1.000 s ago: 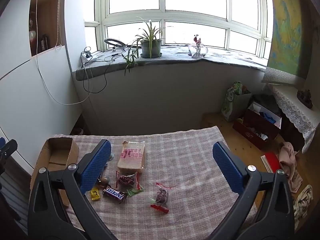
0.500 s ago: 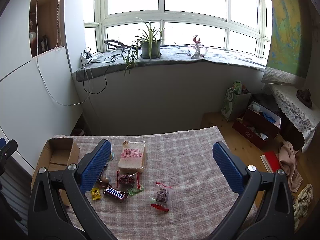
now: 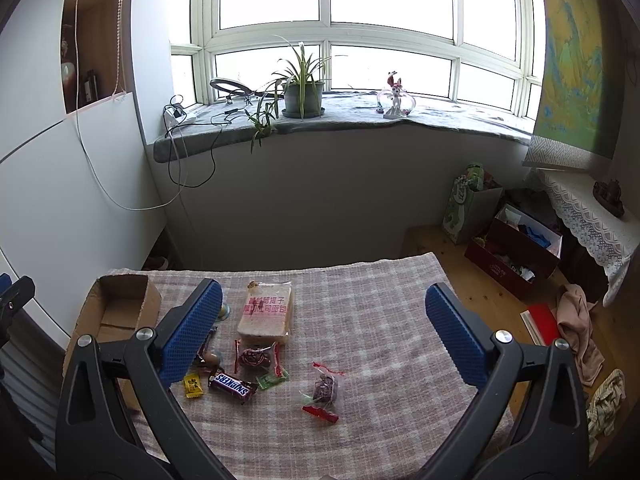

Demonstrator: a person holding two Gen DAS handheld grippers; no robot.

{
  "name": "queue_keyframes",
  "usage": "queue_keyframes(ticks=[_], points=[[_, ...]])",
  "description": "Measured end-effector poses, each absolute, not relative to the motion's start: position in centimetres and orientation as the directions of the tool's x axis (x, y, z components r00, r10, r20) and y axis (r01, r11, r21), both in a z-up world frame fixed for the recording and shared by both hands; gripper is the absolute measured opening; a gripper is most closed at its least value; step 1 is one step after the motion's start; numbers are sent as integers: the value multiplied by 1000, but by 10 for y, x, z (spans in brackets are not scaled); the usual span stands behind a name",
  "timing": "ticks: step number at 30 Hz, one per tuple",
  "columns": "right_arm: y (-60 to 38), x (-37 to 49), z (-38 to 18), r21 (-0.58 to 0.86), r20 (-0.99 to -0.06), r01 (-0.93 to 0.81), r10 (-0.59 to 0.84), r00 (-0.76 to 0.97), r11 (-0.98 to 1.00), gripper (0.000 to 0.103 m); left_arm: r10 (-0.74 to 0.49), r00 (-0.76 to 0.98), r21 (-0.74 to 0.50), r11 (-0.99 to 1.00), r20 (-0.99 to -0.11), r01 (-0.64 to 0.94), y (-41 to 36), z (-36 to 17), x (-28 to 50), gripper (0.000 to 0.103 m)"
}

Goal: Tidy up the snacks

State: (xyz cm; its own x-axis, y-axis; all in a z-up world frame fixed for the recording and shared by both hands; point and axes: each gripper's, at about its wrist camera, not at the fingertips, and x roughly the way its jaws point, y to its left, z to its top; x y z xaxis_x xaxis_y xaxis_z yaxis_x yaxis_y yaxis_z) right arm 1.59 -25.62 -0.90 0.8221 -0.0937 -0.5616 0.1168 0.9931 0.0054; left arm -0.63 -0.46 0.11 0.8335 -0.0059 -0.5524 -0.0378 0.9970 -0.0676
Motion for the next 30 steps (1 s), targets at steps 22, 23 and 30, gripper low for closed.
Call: queue_keyframes(ticks=[22, 23, 30], points=[[-256, 15, -9, 5, -561, 117, -94, 822, 993, 103, -12, 835, -70, 997, -550, -33, -6, 3, -9, 82], [-256, 15, -8, 5, -561, 117, -94, 823, 993, 103, -12, 835, -71, 997, -551, -33, -6, 3, -9, 82], [-256, 15, -9, 5, -561, 116, -94, 822, 993, 103, -12, 835, -70, 997, -550, -32, -7, 3, -9, 82]])
